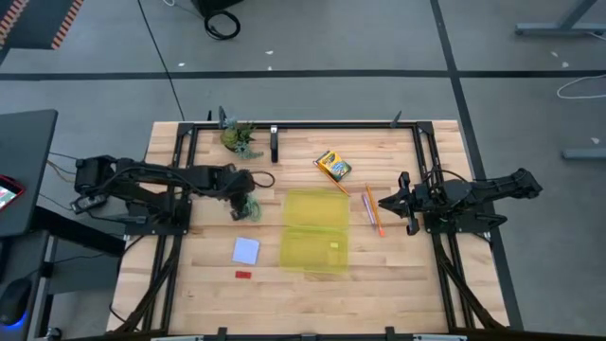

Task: Pack school essentials
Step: Put the green scissors into the yellow supply box

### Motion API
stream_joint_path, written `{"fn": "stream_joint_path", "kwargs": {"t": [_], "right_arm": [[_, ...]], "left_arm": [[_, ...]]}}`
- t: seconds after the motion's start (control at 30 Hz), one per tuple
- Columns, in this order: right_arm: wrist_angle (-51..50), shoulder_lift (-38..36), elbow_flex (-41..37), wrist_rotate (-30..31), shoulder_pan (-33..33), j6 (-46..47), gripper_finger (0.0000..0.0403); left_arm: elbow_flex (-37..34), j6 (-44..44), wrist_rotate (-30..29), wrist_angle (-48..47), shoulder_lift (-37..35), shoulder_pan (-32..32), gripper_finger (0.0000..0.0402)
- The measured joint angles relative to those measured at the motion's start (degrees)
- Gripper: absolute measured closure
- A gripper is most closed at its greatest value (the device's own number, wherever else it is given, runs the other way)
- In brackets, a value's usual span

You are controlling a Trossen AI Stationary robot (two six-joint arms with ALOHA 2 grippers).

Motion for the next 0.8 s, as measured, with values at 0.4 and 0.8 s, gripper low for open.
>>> {"fn": "stream_joint_path", "kwargs": {"t": [0.4, 0.8], "right_arm": [[0.0, 0.0, 0.0, 0.0, 0.0, 0.0, 0.0352], [0.0, 0.0, 0.0, 0.0, 0.0, 0.0, 0.0352]], "left_arm": [[0.0, 31.6, -0.9, 0.2, 0.0, -1.4, 0.0198], [8.2, 39.6, -0.3, -6.6, 6.1, 4.4, 0.0213]]}}
